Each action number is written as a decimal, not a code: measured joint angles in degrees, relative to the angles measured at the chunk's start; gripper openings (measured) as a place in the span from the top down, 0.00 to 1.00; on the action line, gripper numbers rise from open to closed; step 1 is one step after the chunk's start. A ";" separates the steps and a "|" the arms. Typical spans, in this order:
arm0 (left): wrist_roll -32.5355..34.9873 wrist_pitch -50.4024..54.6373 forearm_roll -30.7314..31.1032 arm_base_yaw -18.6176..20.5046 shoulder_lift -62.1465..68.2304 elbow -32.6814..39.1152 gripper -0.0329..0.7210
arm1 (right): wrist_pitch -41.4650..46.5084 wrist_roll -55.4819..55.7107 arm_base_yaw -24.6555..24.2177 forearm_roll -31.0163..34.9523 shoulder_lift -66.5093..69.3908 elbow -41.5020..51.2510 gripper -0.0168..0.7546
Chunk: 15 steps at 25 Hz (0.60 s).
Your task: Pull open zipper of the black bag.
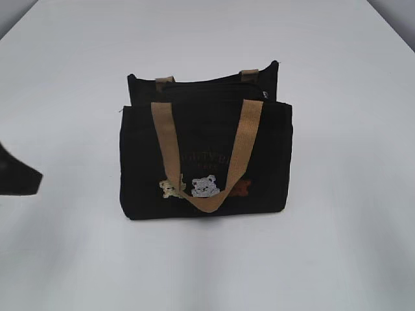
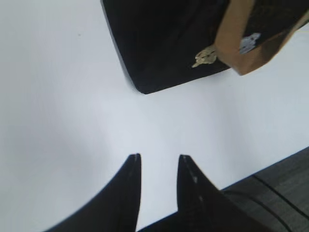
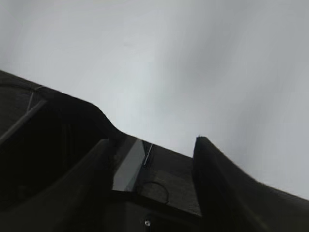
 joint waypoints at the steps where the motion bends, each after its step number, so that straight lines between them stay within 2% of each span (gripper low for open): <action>1: -1.67 0.99 0.80 0.00 -4.89 1.08 0.71 | 0.02 0.04 0.00 -0.91 -4.55 3.12 0.46; 7: -11.17 11.57 10.87 -0.01 -33.46 3.90 0.71 | 0.14 0.15 0.00 -2.03 -30.15 15.01 0.51; 12: -12.58 18.52 19.34 0.61 -51.77 4.16 0.72 | -2.69 0.15 0.00 -2.16 -45.69 16.43 0.53; 15: -12.58 20.26 21.17 0.88 -60.45 5.60 0.72 | -4.83 0.15 0.00 -2.21 -51.08 17.69 0.56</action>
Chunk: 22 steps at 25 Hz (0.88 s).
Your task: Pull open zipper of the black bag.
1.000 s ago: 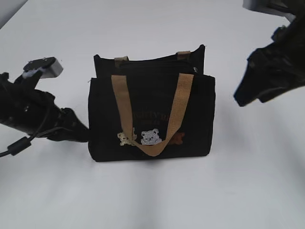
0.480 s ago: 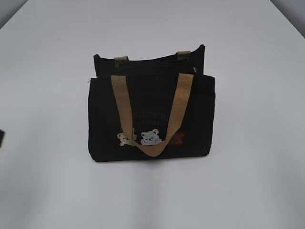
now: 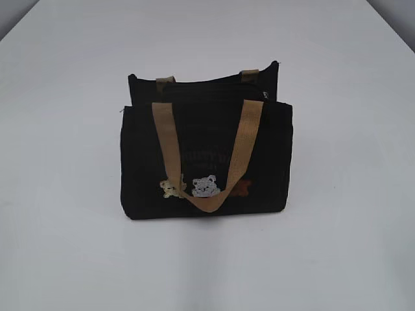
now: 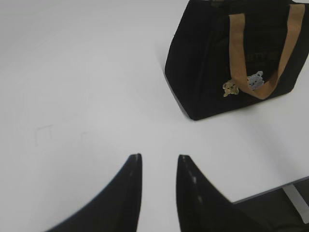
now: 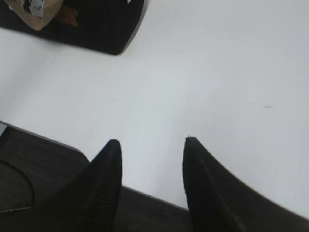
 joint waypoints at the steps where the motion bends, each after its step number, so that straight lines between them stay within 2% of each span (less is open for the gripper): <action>1: 0.00 0.17 0.19 0.00 -1.82 0.95 0.72 | -0.20 0.00 0.00 0.00 -1.22 0.12 0.57; 6: 0.00 -1.05 -1.94 0.00 -3.02 3.55 0.73 | -0.70 0.00 0.00 -0.09 -2.55 0.23 0.60; 19: 0.00 -1.75 -2.37 0.02 -3.28 3.66 0.75 | -0.95 0.00 0.00 0.36 -2.60 0.30 0.61; 22: 0.00 -1.79 -2.37 2.70 -3.57 3.66 0.75 | -1.07 0.00 0.00 0.40 -2.60 0.30 0.61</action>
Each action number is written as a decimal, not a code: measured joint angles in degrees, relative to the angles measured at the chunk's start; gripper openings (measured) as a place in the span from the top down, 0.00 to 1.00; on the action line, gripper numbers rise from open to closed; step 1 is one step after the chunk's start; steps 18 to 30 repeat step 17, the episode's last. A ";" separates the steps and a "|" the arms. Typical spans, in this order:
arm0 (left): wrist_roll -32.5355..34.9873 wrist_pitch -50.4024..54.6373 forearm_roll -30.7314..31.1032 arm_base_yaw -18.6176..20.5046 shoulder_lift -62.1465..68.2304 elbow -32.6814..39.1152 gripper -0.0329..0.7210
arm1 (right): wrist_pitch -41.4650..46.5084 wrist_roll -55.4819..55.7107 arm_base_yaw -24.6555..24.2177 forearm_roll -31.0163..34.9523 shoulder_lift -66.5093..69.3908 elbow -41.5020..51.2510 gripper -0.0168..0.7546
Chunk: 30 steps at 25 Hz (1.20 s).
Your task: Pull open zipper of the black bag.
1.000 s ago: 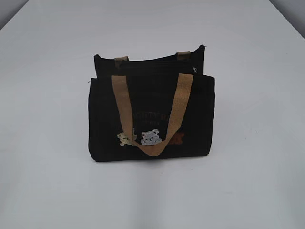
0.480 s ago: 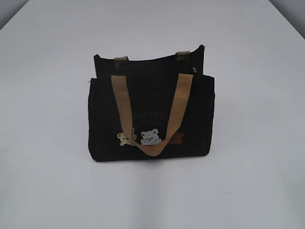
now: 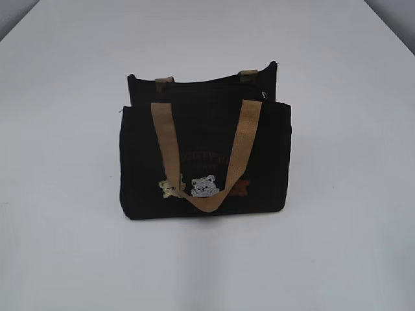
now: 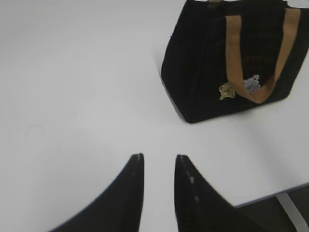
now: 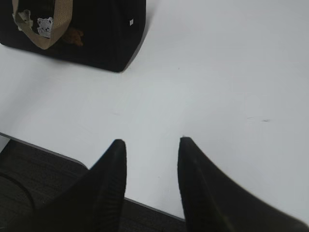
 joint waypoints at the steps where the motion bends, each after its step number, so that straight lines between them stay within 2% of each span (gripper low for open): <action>1: 0.00 -0.03 -0.04 1.88 -0.11 0.00 0.75 | 0.00 0.00 0.00 0.00 0.00 0.00 0.61; 3: 0.00 -0.12 -0.04 5.93 -0.29 0.00 0.75 | -0.07 0.00 -0.68 0.27 -0.52 0.00 0.61; 6: 0.00 -0.11 -0.04 8.49 -0.29 0.00 0.75 | -0.04 0.00 -3.42 0.48 -2.12 0.02 0.61; 11: 0.00 -0.11 -0.16 8.20 -0.29 0.00 0.75 | -0.11 0.00 -6.22 1.79 -2.19 0.02 0.61; 30: 0.00 -0.11 -0.16 8.20 -0.29 0.00 0.75 | -0.11 0.00 -6.26 2.16 -2.19 0.02 0.61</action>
